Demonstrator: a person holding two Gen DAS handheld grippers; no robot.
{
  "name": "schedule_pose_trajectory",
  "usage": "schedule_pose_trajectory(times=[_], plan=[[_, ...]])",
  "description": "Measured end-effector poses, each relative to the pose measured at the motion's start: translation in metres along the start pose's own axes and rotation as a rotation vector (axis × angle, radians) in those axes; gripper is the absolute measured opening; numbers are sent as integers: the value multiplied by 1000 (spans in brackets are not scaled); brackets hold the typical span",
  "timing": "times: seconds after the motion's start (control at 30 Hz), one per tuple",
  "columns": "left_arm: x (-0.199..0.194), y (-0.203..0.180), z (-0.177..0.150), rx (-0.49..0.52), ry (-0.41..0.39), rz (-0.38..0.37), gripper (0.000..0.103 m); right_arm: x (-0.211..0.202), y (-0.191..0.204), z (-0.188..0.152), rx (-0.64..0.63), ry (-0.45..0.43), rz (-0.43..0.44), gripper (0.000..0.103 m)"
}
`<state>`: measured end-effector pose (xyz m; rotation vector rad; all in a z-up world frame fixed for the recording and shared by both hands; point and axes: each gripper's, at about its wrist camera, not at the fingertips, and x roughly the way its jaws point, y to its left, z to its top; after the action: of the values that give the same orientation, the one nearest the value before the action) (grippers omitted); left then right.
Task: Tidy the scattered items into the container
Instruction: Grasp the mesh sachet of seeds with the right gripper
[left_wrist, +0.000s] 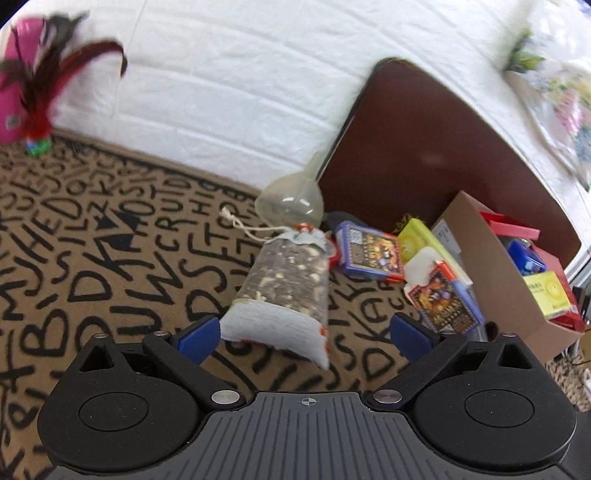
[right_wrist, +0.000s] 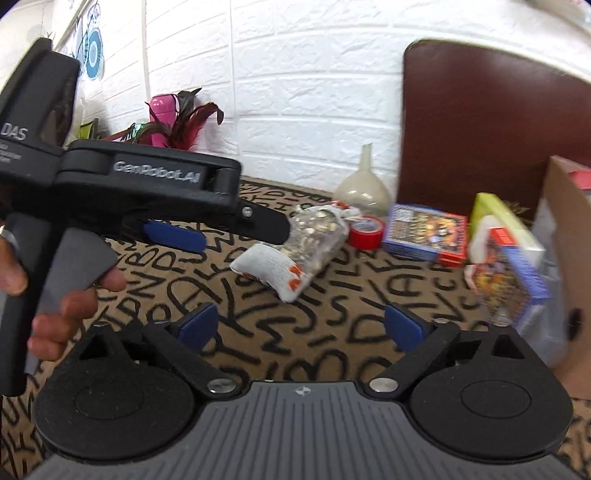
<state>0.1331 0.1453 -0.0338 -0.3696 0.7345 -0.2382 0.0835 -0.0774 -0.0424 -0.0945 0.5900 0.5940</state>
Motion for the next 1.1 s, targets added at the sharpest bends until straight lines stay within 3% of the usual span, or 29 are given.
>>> schedule_pose_trajectory(times=[0.1, 0.4, 0.5, 0.63, 0.83, 1.1], plan=[[18, 6, 6, 8, 42, -22, 98, 22, -2, 6, 28, 38, 25, 73], [61, 17, 18, 59, 108, -27, 97, 59, -5, 14, 46, 71, 67, 57], [69, 14, 19, 113, 112, -20, 96, 68, -13, 16, 97, 93, 112, 38], [69, -4, 11, 230, 130, 24, 76, 66, -22, 13, 138, 107, 132, 25], [59, -28, -4, 234, 166, 10, 63, 36, -29, 1, 161, 118, 124, 22], [46, -89, -49, 261, 239, -30, 62, -33, -41, -41, 158, 132, 56, 22]])
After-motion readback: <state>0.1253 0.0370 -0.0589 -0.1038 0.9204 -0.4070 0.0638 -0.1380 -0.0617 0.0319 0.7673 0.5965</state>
